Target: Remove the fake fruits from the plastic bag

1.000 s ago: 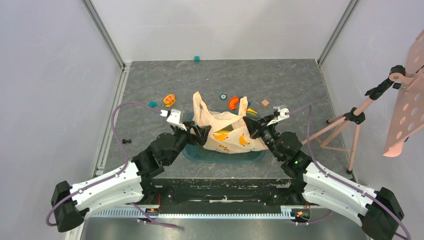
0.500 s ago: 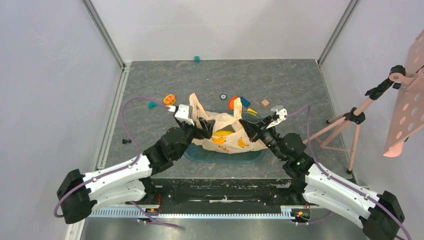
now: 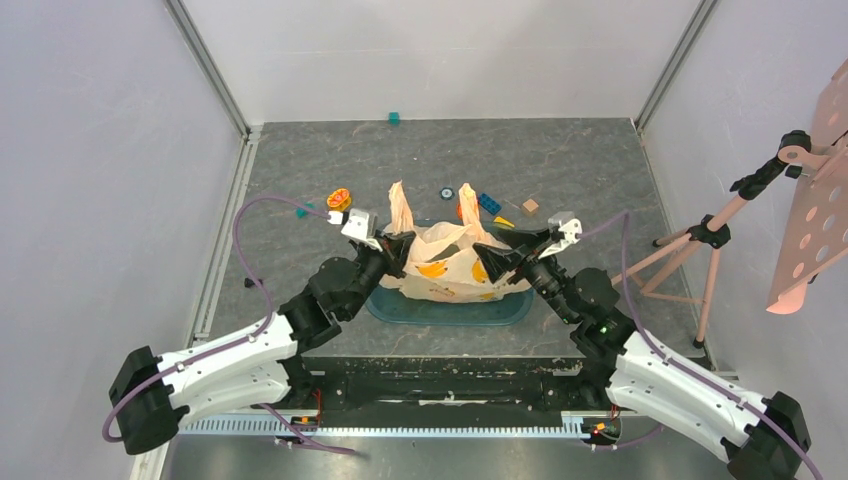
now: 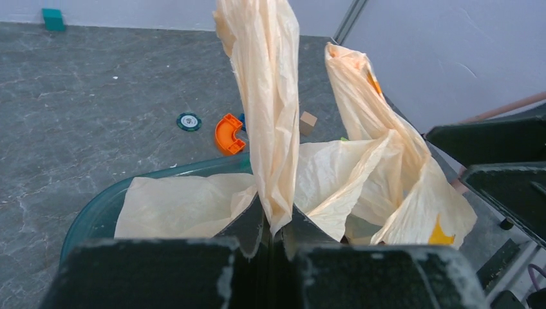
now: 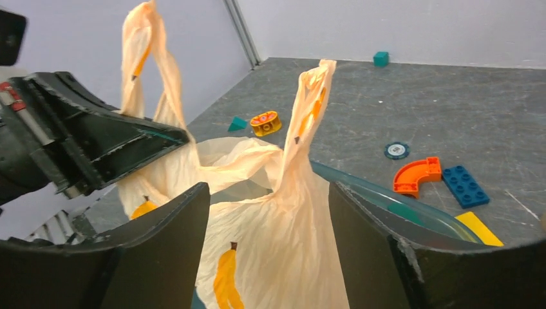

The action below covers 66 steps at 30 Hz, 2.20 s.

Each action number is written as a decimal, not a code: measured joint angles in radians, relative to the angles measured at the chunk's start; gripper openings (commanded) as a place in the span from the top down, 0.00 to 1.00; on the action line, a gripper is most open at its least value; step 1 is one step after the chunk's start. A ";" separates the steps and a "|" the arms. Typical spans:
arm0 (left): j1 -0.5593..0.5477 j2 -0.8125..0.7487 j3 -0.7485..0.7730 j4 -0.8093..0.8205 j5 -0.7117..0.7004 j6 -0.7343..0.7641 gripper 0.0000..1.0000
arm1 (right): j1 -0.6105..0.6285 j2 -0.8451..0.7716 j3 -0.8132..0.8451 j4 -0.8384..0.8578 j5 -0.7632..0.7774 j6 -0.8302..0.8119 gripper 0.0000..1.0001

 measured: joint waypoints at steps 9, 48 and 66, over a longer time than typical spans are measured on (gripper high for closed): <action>0.000 -0.035 -0.069 0.078 0.066 0.042 0.98 | -0.003 0.178 0.294 -0.245 0.104 -0.010 0.19; 0.059 0.011 0.356 -0.167 -0.187 0.116 0.98 | -0.098 0.468 0.943 -0.660 0.175 -0.139 1.00; 0.091 -0.119 0.638 -0.507 0.074 0.084 0.98 | -0.099 0.307 1.089 -0.797 -0.058 -0.202 1.00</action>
